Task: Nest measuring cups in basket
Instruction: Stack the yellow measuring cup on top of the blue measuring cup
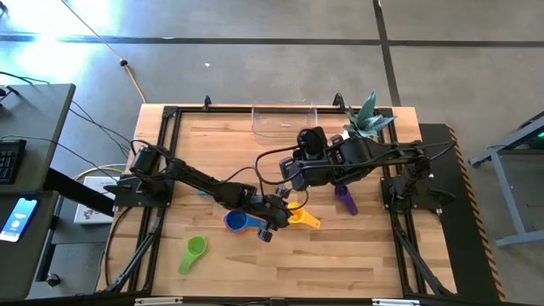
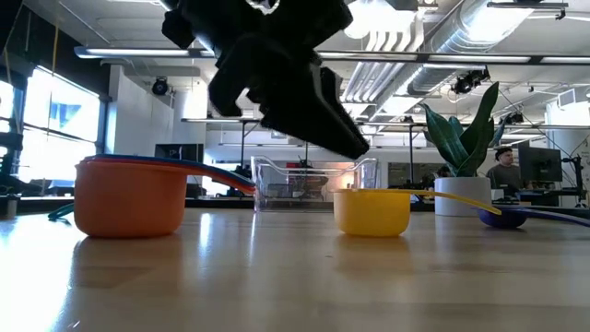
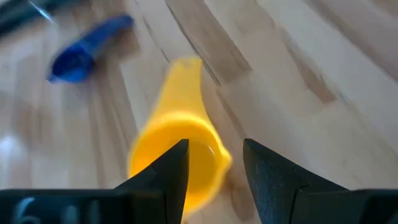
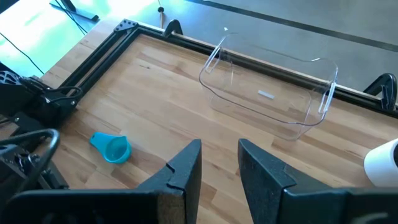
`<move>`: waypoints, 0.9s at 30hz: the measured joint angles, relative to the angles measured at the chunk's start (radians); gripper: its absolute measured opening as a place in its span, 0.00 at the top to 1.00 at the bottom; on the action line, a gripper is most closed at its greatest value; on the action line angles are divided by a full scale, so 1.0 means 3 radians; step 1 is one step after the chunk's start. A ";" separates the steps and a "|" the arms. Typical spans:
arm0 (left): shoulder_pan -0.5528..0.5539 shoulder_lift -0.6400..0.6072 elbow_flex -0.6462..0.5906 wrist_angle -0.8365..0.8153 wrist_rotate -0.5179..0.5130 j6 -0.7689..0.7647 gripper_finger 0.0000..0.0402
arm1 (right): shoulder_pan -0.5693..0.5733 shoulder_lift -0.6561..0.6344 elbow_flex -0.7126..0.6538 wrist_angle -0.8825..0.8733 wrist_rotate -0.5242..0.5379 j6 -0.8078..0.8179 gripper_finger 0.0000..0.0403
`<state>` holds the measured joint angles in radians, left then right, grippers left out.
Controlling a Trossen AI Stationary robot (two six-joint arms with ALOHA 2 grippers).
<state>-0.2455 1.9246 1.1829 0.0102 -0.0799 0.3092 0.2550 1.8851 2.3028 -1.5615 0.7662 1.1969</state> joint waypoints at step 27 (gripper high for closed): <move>0.0001 0.0295 -0.0008 0.0031 -0.0066 0.0028 0.65 | 0.0000 0.0000 -0.0001 0.0008 -0.0034 0.0001 0.76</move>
<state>-0.2451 2.0132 1.1805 0.0194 -0.0998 0.3176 0.2550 1.8851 2.3025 -1.5592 0.7560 1.1973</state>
